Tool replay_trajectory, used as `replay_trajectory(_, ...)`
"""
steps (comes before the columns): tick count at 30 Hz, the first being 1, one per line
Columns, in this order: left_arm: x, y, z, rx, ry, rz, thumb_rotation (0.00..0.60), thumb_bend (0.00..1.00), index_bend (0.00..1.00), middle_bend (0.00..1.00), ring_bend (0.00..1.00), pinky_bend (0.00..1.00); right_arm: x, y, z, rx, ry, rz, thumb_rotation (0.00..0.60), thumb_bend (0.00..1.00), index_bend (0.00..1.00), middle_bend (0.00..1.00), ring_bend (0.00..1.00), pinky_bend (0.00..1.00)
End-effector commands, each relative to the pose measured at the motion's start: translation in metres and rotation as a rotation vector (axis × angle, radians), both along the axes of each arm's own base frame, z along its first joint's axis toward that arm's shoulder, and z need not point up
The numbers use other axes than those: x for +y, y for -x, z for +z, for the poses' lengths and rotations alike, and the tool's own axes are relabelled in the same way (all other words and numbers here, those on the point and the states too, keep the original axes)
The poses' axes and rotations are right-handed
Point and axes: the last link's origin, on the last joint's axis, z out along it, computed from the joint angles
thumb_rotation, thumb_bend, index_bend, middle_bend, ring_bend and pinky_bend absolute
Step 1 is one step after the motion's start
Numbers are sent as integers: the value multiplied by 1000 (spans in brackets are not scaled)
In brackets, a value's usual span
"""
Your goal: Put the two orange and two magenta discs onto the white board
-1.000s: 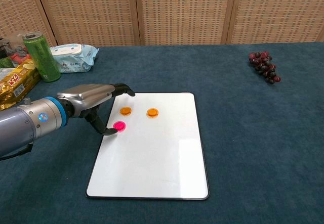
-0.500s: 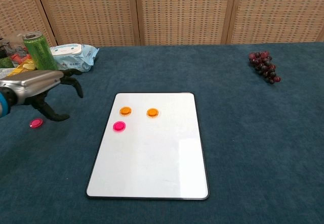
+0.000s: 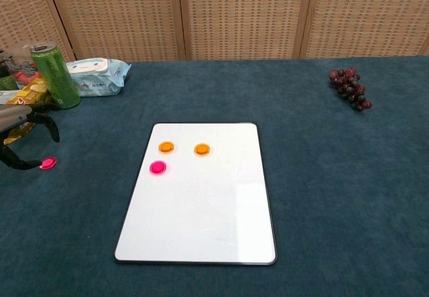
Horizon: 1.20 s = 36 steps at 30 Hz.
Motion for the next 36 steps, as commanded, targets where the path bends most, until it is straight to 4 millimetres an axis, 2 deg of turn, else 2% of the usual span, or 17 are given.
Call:
replay_trajectory(1, 0, 2, 2, 4, 0, 0, 600, 316, 357, 0, 0, 0, 0, 0, 0, 0, -1, -1, 600, 131, 0, 0, 0, 0)
replay_trajectory(11, -3, 5, 4, 13, 9, 2, 600, 316, 358, 0, 0, 0, 0, 0, 0, -2, 0, -1, 600, 131, 0, 0, 0, 0)
replay_trajectory(33, 0, 12, -9, 29, 50, 20, 600, 317, 362, 0, 0, 0, 1, 0, 0, -3, -1, -1, 600, 131, 0, 0, 0, 0)
replay_trajectory(36, -1, 12, -11, 29, 54, 22, 600, 319, 393, 0, 0, 0, 1, 0, 0, -4, -1, -2, 600, 131, 0, 0, 0, 0)
